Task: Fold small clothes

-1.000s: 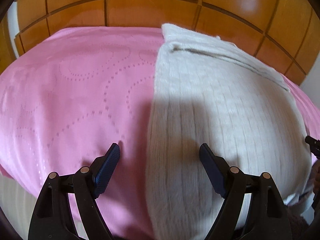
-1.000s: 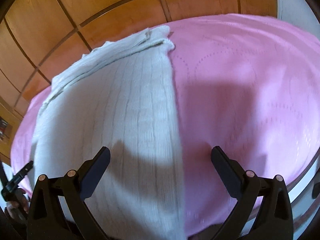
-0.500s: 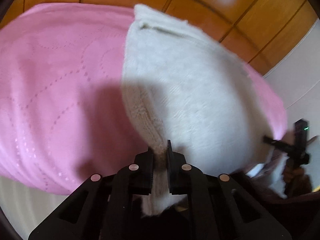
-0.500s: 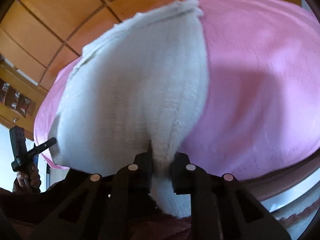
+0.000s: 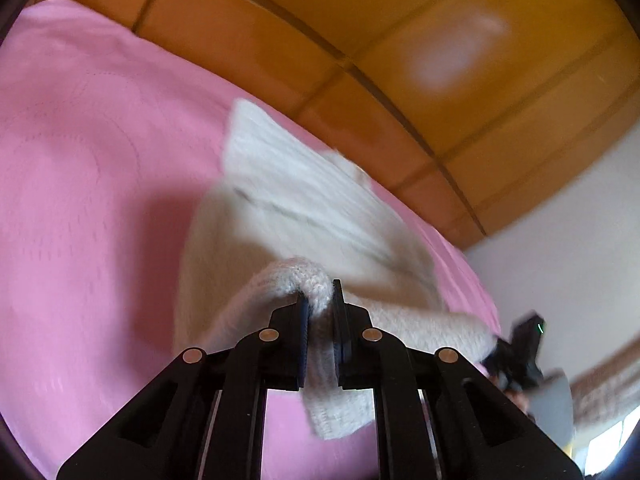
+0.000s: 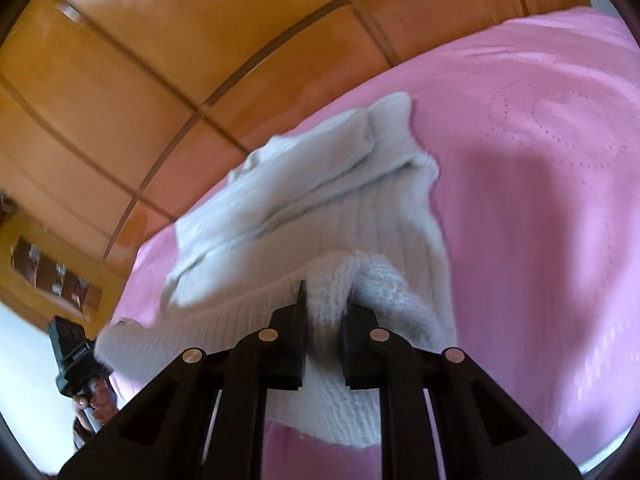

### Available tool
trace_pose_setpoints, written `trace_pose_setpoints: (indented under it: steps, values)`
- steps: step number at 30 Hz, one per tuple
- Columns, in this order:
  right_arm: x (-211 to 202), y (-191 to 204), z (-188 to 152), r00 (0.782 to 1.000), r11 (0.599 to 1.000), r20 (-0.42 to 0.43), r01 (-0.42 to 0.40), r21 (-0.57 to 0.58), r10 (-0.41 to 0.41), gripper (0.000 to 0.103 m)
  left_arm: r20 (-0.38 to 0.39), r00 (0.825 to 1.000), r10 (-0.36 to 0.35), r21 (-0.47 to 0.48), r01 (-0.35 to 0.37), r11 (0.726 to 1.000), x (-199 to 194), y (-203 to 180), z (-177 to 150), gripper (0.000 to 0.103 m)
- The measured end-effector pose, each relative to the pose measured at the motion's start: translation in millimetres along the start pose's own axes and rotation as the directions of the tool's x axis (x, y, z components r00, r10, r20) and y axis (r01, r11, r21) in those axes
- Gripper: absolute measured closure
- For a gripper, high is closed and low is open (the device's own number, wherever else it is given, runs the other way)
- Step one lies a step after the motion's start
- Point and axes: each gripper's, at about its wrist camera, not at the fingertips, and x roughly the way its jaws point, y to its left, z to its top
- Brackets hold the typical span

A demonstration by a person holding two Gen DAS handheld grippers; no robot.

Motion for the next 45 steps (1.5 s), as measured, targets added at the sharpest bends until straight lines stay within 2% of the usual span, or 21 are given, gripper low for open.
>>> trace_pose_setpoints:
  steps: [1, 2, 3, 4, 6, 8, 15, 17, 18, 19, 20, 21, 22, 23, 30, 35, 39, 42, 43, 44, 45]
  values:
    - [1.2, -3.1, 5.9, 1.0, 1.0, 0.011, -0.005, 0.022, 0.005, 0.074, 0.004, 1.0, 0.029, -0.02, -0.029, 0.999, 5.8, 3.6, 6.8, 0.091]
    - [-1.6, -7.0, 8.9, 1.0, 0.999, 0.019, -0.015, 0.031, 0.015, 0.06, 0.0, 0.999, 0.039, -0.048, -0.039, 0.998, 11.0, 8.6, 14.4, 0.075]
    - [-7.6, -10.0, 10.7, 0.999, 0.999, 0.047, -0.029, 0.041, 0.027, 0.029, 0.006, 0.999, 0.041, -0.068, -0.041, 0.997, 12.0, 12.7, 18.2, 0.062]
    - [-17.0, -12.9, 10.0, 0.996, 0.998, 0.084, -0.033, 0.044, 0.029, 0.016, 0.045, 0.997, 0.061, -0.086, -0.057, 0.995, 8.3, 18.1, 19.7, 0.034]
    - [-28.4, -19.0, 5.2, 0.996, 0.999, 0.089, -0.029, 0.038, 0.026, 0.014, 0.093, 0.992, 0.086, -0.085, -0.078, 0.993, -1.6, 25.9, 14.7, 0.029]
    - [-37.1, -23.0, -5.3, 0.996, 1.0, 0.085, -0.003, 0.03, 0.001, 0.01, 0.068, 0.993, 0.096, -0.087, -0.09, 0.992, -5.2, 38.6, 7.3, 0.029]
    - [-8.2, -16.1, -45.3, 0.987, 0.979, 0.002, 0.158, -0.127, -0.159, 0.011, -0.016, 0.998, 0.054, 0.003, -0.054, 0.999, 4.3, 48.5, -38.4, 0.029]
    - [5.1, -6.6, -43.7, 0.983, 0.968, 0.029, 0.185, -0.168, -0.183, 0.017, -0.015, 0.998, 0.062, 0.044, -0.062, 0.997, 9.5, 38.6, -41.5, 0.029]
    - [13.1, -1.3, -40.7, 0.982, 0.966, 0.031, 0.187, -0.176, -0.184, 0.026, -0.017, 0.998, 0.053, 0.052, -0.052, 0.997, 14.1, 34.3, -40.4, 0.029]
    - [19.9, 3.2, -37.5, 0.98, 0.963, 0.03, 0.198, -0.18, -0.196, 0.041, -0.028, 0.998, 0.05, 0.066, -0.048, 0.997, 20.4, 27.7, -40.1, 0.033]
    - [23.3, 6.0, -35.7, 0.98, 0.962, 0.024, 0.201, -0.186, -0.2, 0.053, -0.04, 0.997, 0.066, 0.086, -0.062, 0.994, 27.4, 23.8, -38.1, 0.054]
    - [23.5, 6.1, -34.9, 0.983, 0.966, 0.01, 0.183, -0.185, -0.184, 0.077, -0.065, 0.994, 0.088, 0.117, -0.08, 0.99, 35.0, 20.0, -37.1, 0.071]
    - [21.8, 8.9, -34.8, 0.984, 0.968, 0.004, 0.176, -0.177, -0.179, 0.08, -0.086, 0.992, 0.092, 0.13, -0.08, 0.988, 40.7, 20.1, -38.2, 0.084]
    - [16.9, 12.7, -37.0, 0.984, 0.967, 0.008, 0.175, -0.185, -0.177, 0.081, -0.082, 0.992, 0.097, 0.134, -0.085, 0.987, 41.3, 18.8, -40.6, 0.087]
    - [-29.3, 17.9, -61.1, 0.999, 0.989, -0.016, 0.044, -0.14, -0.046, 0.087, -0.077, 0.997, 0.019, 0.129, -0.008, 0.992, -0.4, 18.8, -61.6, 0.093]
    - [-60.9, 12.6, -98.0, 0.997, 0.99, -0.068, 0.021, -0.138, -0.031, 0.087, -0.104, 0.994, -0.015, 0.099, 0.025, 0.995, -38.7, 21.8, -95.2, 0.093]
    - [-75.1, -6.4, -127.8, 0.99, 0.992, -0.131, 0.045, -0.119, -0.061, 0.084, -0.17, 0.985, 0.016, 0.081, -0.002, 0.997, -59.9, 28.0, -133.3, 0.093]
    - [-82.2, -12.4, -133.1, 0.977, 0.973, -0.1, 0.173, -0.155, -0.189, 0.058, -0.207, 0.972, 0.115, 0.122, -0.091, 0.988, -61.1, 27.5, -144.9, 0.088]
    - [-88.5, -11.9, -129.7, 0.97, 0.958, -0.055, 0.225, -0.179, -0.238, 0.055, -0.191, 0.966, 0.175, 0.148, -0.148, 0.978, -62.9, 26.2, -143.2, 0.071]
    - [-91.2, -9.4, -127.4, 0.965, 0.949, -0.033, 0.248, -0.196, -0.259, 0.055, -0.171, 0.966, 0.194, 0.15, -0.169, 0.974, -62.9, 25.7, -139.3, 0.044]
    - [-93.5, -3.9, -124.4, 0.957, 0.933, -0.003, 0.28, -0.227, -0.289, 0.053, -0.134, 0.971, 0.2, 0.145, -0.18, 0.973, -67.4, 25.5, -134.0, 0.034]
